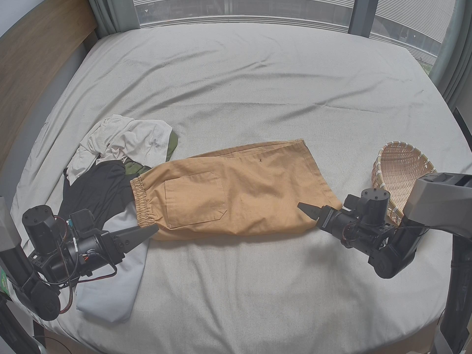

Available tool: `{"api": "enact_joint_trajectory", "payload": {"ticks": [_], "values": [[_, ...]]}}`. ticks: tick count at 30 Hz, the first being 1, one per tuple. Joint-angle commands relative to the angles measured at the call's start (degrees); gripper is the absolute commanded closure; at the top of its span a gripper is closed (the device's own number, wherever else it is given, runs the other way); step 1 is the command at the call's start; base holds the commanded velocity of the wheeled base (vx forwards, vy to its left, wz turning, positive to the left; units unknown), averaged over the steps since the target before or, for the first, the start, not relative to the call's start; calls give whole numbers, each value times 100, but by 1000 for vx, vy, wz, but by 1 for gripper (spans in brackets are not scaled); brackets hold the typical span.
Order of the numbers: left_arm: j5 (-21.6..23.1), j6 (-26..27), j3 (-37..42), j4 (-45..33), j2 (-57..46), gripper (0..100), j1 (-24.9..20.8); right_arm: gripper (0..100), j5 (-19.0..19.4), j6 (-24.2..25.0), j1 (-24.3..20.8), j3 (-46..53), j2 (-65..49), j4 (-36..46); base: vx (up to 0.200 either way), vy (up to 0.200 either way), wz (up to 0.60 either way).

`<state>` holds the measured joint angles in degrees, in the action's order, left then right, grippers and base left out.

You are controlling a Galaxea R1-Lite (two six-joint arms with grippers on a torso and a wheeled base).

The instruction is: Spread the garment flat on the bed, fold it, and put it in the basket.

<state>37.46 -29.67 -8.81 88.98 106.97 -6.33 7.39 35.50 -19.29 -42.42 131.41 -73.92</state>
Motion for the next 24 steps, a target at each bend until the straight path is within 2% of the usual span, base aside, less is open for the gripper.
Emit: {"api": "enact_joint_trajectory", "payload": {"ticks": [1,9,10,17,24], "values": [[-2,-12,-24,5,17,0,17,0,0,1,-14,-346,394,-228,0,0,0],[-28,-12,-41,5,34,0,35,0,-18,10,-14,-530,684,-535,0,0,0],[-28,-12,-41,5,34,0,35,100,-27,10,-14,-530,684,-553,0,0,0],[-37,-12,-85,5,157,0,105,100,-80,-8,-67,-504,684,-913,0,0,0],[-46,-30,-191,5,324,0,202,100,-80,-25,-137,-64,438,-1423,0,0,0]]}}
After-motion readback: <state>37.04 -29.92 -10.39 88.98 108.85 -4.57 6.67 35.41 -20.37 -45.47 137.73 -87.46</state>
